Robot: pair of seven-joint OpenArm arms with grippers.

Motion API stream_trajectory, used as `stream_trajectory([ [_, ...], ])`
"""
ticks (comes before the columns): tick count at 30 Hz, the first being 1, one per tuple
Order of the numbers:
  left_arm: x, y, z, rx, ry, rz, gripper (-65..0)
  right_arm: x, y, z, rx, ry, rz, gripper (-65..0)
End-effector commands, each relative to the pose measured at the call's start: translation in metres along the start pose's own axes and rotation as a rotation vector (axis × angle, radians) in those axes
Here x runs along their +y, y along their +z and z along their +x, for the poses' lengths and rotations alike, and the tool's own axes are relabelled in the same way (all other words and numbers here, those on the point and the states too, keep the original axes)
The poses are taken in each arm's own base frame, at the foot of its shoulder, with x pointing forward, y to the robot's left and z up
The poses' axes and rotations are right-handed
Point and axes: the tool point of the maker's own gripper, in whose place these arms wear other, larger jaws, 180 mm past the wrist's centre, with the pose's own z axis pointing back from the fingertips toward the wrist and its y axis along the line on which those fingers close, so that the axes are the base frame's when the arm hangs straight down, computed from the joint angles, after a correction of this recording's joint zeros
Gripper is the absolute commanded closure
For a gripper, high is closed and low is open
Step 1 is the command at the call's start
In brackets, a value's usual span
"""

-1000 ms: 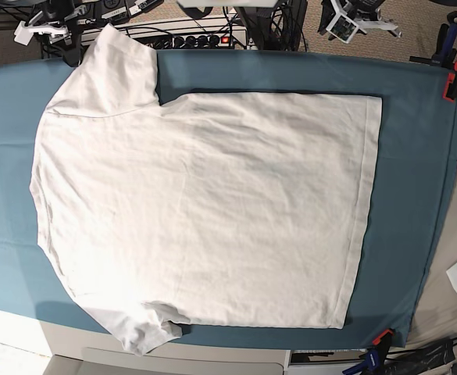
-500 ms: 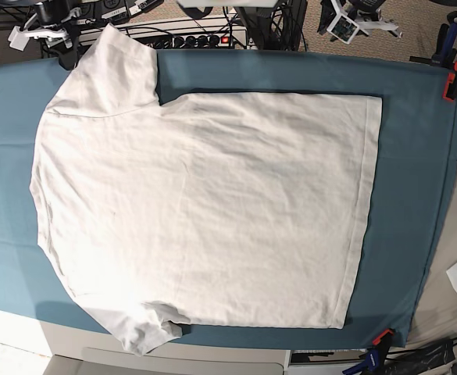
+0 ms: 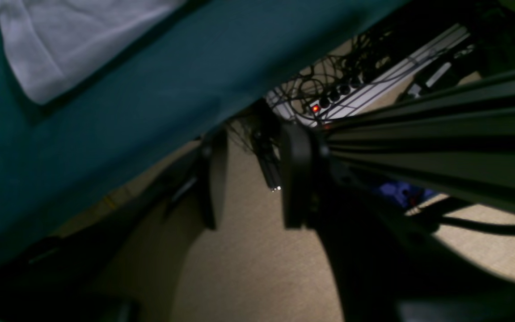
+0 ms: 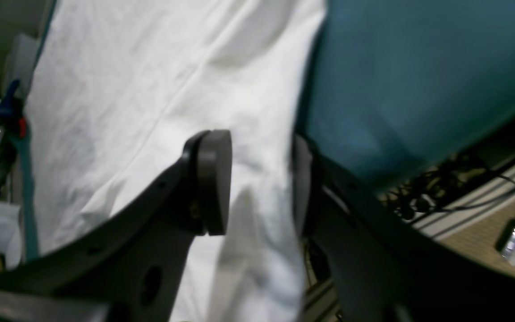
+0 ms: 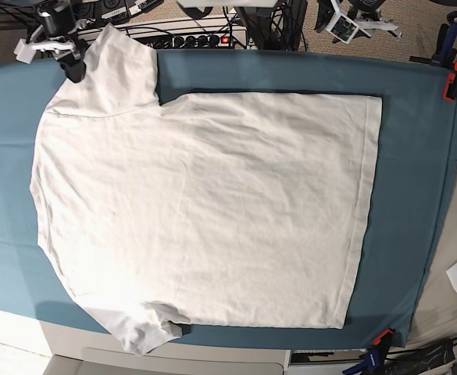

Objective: Fold the T-shirt properly
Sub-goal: 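Move the right gripper to the shirt's shoulder corner and grasp it, then move the left gripper to the hem corner and grasp it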

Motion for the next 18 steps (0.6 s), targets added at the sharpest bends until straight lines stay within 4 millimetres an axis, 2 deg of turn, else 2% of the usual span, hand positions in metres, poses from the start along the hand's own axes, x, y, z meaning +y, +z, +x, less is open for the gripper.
stream_trajectory([
  [1, -0.001, 0.003, 0.006, -0.025, 0.001, -0.001, -21.1, 0.006, 0.000, 0.001, 0.002, 0.024, 0.018, -22.2],
  [5, 0.004, 0.001, 0.011, -0.040, -0.017, 0.014, -21.1, 0.017, -0.010, -0.021, 0.071, 0.046, 0.046, -22.2],
  [8, 0.012, 0.000, 0.011, -0.033, -0.050, 0.058, -21.1, 0.020, -0.013, -0.030, 0.103, 0.068, 0.047, -20.6],
  [9, 0.018, 0.000, 0.010, -0.026, -0.055, 0.088, -21.1, 0.019, -0.013, -0.030, 0.108, 0.079, 0.042, -14.6],
  [10, 0.026, 0.001, 0.009, -0.013, -0.064, 0.129, -21.1, 0.018, -0.013, -0.031, 0.112, 0.091, 0.040, -5.2],
  [11, 0.035, 0.001, 0.008, -0.001, -0.076, 0.172, -21.1, 0.018, -0.013, -0.031, 0.115, 0.099, 0.042, 0.0],
  [14, 0.079, 0.004, 0.017, -0.020, -0.050, 0.326, -21.1, 0.019, -0.013, -0.030, 0.115, 0.103, 0.044, 0.0],
  [18, 0.137, 0.017, 0.044, -0.136, 0.077, 0.433, -21.1, 0.018, -0.012, -0.031, 0.120, 0.103, 0.041, 0.0],
])
